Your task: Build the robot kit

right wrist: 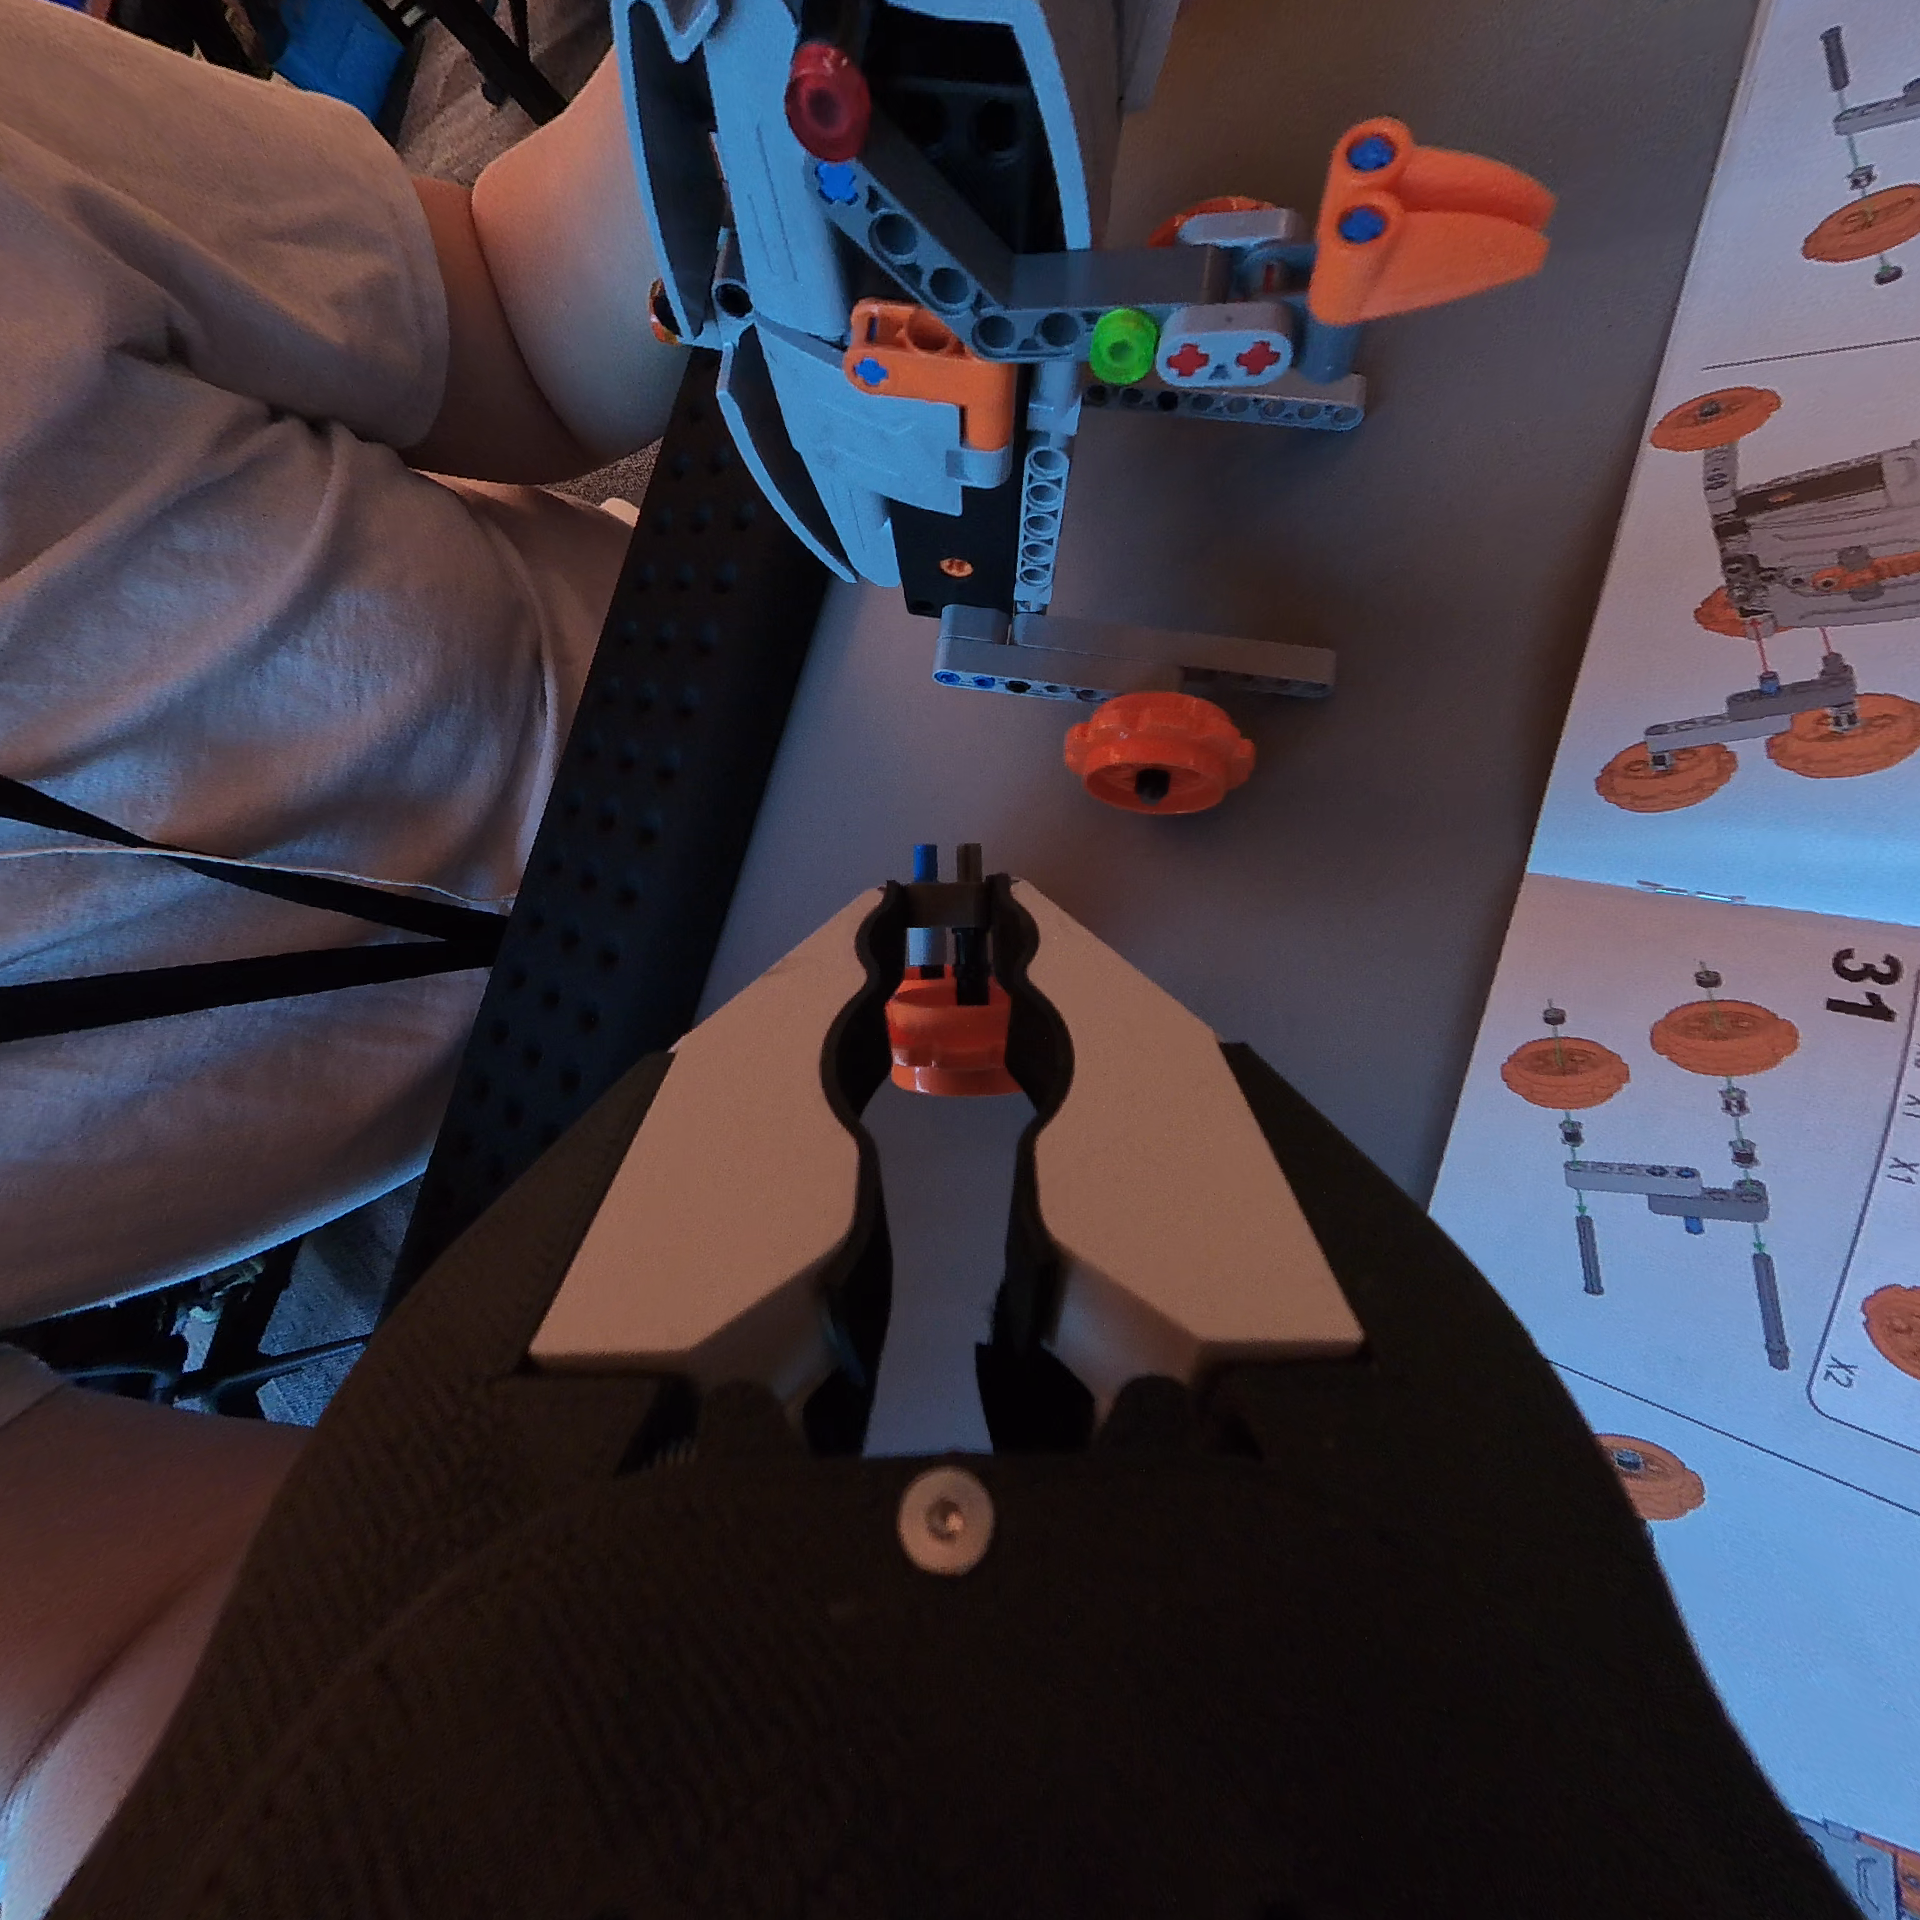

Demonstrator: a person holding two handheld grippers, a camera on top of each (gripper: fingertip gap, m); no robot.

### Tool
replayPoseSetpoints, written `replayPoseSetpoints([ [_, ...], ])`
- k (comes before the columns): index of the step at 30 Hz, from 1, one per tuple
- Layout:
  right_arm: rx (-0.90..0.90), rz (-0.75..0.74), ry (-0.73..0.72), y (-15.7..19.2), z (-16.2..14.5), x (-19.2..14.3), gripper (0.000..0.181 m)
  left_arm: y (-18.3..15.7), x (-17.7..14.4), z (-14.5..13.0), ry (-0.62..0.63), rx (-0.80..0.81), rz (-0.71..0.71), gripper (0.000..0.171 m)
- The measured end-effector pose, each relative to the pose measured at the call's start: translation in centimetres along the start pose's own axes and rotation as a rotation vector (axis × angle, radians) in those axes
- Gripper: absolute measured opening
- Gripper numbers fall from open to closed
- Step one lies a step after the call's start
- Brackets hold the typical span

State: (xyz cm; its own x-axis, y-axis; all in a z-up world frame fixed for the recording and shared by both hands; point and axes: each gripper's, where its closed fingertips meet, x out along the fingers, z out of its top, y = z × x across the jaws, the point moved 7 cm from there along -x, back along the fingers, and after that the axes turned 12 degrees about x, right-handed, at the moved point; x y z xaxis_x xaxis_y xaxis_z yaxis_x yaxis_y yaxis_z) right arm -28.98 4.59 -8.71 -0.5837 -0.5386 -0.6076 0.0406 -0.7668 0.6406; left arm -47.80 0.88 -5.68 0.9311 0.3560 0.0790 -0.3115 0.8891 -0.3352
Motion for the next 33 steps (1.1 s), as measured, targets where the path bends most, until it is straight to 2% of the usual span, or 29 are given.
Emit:
replayPoseSetpoints([
  [33,-0.003,0.039,-0.019,0.29,0.48,0.34,0.016,-0.10,-0.03,-0.05,-0.006,-0.005,0.002,0.059],
])
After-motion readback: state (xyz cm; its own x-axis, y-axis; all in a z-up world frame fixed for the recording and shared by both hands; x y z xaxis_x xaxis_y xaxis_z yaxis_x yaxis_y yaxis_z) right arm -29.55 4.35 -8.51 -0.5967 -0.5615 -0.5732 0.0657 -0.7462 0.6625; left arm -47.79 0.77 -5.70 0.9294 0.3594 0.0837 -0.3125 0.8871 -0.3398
